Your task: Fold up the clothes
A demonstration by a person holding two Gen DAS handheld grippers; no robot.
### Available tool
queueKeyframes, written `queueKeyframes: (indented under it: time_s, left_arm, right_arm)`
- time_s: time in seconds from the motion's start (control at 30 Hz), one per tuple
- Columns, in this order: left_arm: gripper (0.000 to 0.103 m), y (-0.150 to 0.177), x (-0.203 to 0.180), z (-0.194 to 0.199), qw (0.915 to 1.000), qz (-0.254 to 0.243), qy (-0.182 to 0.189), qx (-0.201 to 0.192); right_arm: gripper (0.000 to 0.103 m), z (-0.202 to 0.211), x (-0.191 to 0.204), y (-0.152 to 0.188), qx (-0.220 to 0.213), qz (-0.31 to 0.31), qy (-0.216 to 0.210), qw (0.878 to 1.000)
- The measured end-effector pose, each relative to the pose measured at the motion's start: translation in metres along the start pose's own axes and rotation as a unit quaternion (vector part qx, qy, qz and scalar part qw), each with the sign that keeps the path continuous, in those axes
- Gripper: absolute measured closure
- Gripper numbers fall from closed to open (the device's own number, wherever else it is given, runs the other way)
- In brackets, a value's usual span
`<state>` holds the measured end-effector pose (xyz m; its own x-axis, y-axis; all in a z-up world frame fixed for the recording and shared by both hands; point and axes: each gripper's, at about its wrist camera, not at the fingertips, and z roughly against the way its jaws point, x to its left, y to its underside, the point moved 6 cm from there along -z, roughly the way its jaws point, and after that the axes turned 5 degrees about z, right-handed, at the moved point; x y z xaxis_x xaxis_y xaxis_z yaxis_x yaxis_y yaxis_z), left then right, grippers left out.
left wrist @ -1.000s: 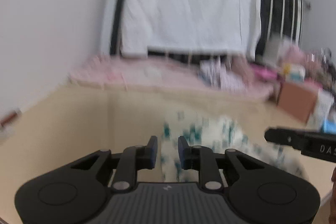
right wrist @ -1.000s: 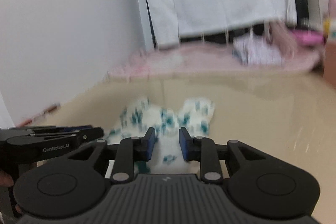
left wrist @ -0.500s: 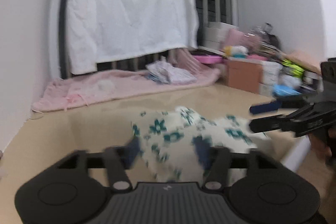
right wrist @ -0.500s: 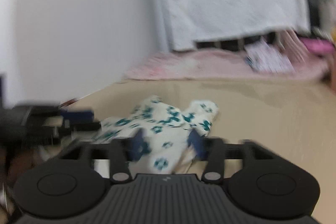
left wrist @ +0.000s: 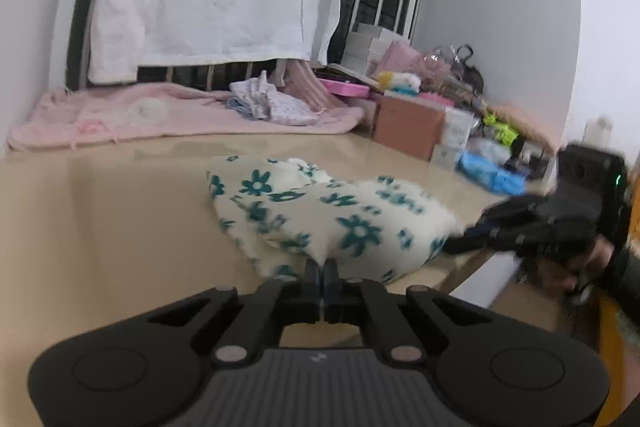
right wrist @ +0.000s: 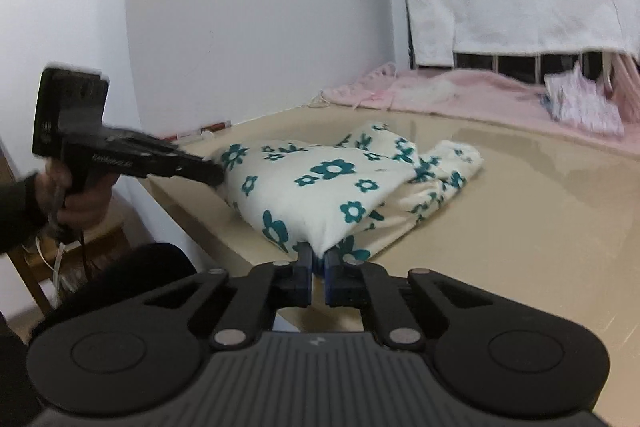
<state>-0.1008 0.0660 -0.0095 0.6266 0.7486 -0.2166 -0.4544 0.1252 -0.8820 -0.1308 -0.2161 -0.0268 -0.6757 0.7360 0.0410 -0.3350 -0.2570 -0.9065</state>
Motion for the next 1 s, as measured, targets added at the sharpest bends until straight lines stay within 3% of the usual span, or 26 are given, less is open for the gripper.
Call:
queueKeyframes:
  time_s: [0.1,0.17,0.23,0.3,0.37,0.43,0.47,0.53,0.57,0.63,0.7,0.77,0.87,0.9,0.93,1.0]
  left_arm:
    - [0.102,0.004,0.018,0.001,0.9993,0.027,-0.023,0.01]
    - [0.1,-0.001,0.027,0.01,0.9984,0.048,-0.029,-0.005]
    - [0.091,-0.014,0.026,0.017,0.9976,0.06,-0.023,-0.025]
    - [0.083,-0.033,0.01,0.016,0.9977,0.047,-0.004,-0.049]
    - [0.075,-0.049,-0.009,-0.001,0.9975,0.02,0.01,-0.068]
    - [0.063,-0.061,-0.029,-0.03,0.9972,-0.015,0.012,-0.073]
    - [0.063,-0.063,-0.036,-0.048,0.9973,-0.037,0.008,-0.062]
    - [0.07,-0.054,-0.031,-0.078,0.9988,-0.047,-0.012,-0.006]
    - [0.07,-0.049,-0.026,-0.091,0.9984,-0.046,-0.023,0.024]
    - [0.069,-0.041,-0.02,-0.093,0.9982,-0.045,-0.016,0.036]
    - [0.068,-0.037,-0.017,-0.086,0.9983,-0.048,-0.004,0.034]
    - [0.067,-0.038,-0.016,-0.078,0.9977,-0.059,0.005,0.032]
    - [0.058,-0.051,-0.017,-0.063,0.9946,-0.089,0.049,0.02]
    - [0.047,-0.056,-0.02,-0.06,0.9915,-0.107,0.071,0.02]
    - [0.037,-0.061,-0.023,-0.057,0.9876,-0.125,0.093,0.019]
    - [0.023,-0.064,-0.029,-0.055,0.9769,-0.163,0.137,0.022]
  right_arm:
    - [0.096,0.002,-0.007,0.005,0.007,-0.021,0.01,1.0]
    - [0.092,0.01,-0.007,0.002,-0.002,-0.022,0.028,0.999]
    - [0.076,0.018,-0.008,-0.002,-0.014,-0.022,0.047,0.999]
    - [0.063,0.028,-0.007,-0.012,-0.041,-0.023,0.061,0.997]
    - [0.063,0.034,-0.006,-0.03,-0.083,-0.026,0.067,0.994]
    - [0.063,0.017,-0.011,-0.046,-0.08,-0.02,0.09,0.993]
    - [0.063,0.004,-0.014,-0.051,-0.07,-0.006,0.107,0.992]
    - [0.063,-0.024,-0.023,-0.052,-0.04,0.008,0.127,0.991]
    - [0.063,-0.04,-0.029,-0.048,-0.011,0.0,0.117,0.993]
    - [0.063,-0.057,-0.039,-0.04,0.029,-0.03,0.085,0.996]
    - [0.063,-0.055,-0.041,-0.043,0.041,-0.031,0.069,0.996]
    - [0.061,-0.045,-0.04,-0.053,0.024,-0.013,0.047,0.999]
    - [0.033,-0.029,-0.033,-0.07,-0.022,0.067,-0.013,0.997]
    - [0.019,-0.025,-0.029,-0.072,-0.025,0.102,-0.044,0.993]
    - [0.009,-0.022,-0.023,-0.072,-0.02,0.141,-0.074,0.987]
    - [0.001,-0.023,-0.015,-0.07,0.014,0.215,-0.106,0.971]
